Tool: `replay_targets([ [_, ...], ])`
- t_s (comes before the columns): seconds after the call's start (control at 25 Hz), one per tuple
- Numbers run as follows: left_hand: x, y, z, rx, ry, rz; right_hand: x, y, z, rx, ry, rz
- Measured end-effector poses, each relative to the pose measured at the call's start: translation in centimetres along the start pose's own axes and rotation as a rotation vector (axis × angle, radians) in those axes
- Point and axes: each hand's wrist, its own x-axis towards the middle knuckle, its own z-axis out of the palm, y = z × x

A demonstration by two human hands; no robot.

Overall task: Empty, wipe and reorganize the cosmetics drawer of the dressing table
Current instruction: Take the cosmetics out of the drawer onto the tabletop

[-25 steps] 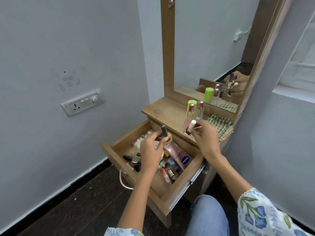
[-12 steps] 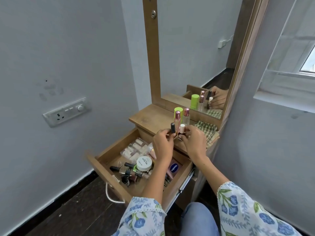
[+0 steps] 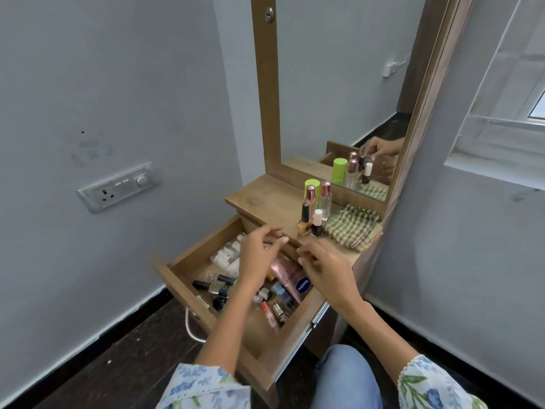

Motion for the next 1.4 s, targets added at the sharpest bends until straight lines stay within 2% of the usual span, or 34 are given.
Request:
replay_targets([
  [0.16,-3.3,-3.2,-4.9,0.008,0.025,-0.028,-0.3,-1.4,3.2,-0.107,-0.431,0.065],
  [0.28,-4.7,-4.5,-4.6,-0.002,0.002,-0.084,0.1,-2.7,5.9,-0.25,-0.644,0.039],
  [0.36,-4.9,-5.3,-4.2,0.033,0.057,-0.085,0.4,-3.5,7.8,-0.317,-0.674,-0.022],
  [0.52,-4.9,-6.0,-4.3,0.137,0.252,-0.13,0.5,-4.6,11.1,-0.411,-0.635,-0.176],
  [0.64,-5.4,-5.8,-4.4,0.166,0.33,-0.153,0.7,-4.9,12.3,-0.47,-0.631,-0.192],
  [0.76,-5.5,-5.8,-4.4,0.166,0.349,-0.164,0.5,-4.8,12.5,-0.491,-0.618,-0.162],
  [0.88,-5.5,-5.9,-4.4,0.163,0.293,-0.16,-0.4,-4.7,12.0,-0.432,-0.618,-0.108],
  [0.96,-5.6,-5.8,-4.4,0.189,0.211,-0.125,-0.3,-4.2,10.9,-0.246,-0.502,0.071],
  [1.08,-5.8,-5.9,-4.3,0.201,0.092,-0.051,1.3,-3.3,8.2,0.306,-0.278,0.566],
  [1.16,-5.8,-5.8,-4.3,0.182,0.06,-0.015,2.4,-2.6,6.6,0.635,-0.193,0.821],
  [1.28,-5.8,-5.7,-4.4,0.092,0.036,0.005,3.2,-2.2,5.2,1.058,-0.188,1.1],
  [1.4,-5.8,-5.6,-4.7,-0.114,0.086,-0.054,2.6,-2.3,5.4,1.271,-0.285,1.196],
])
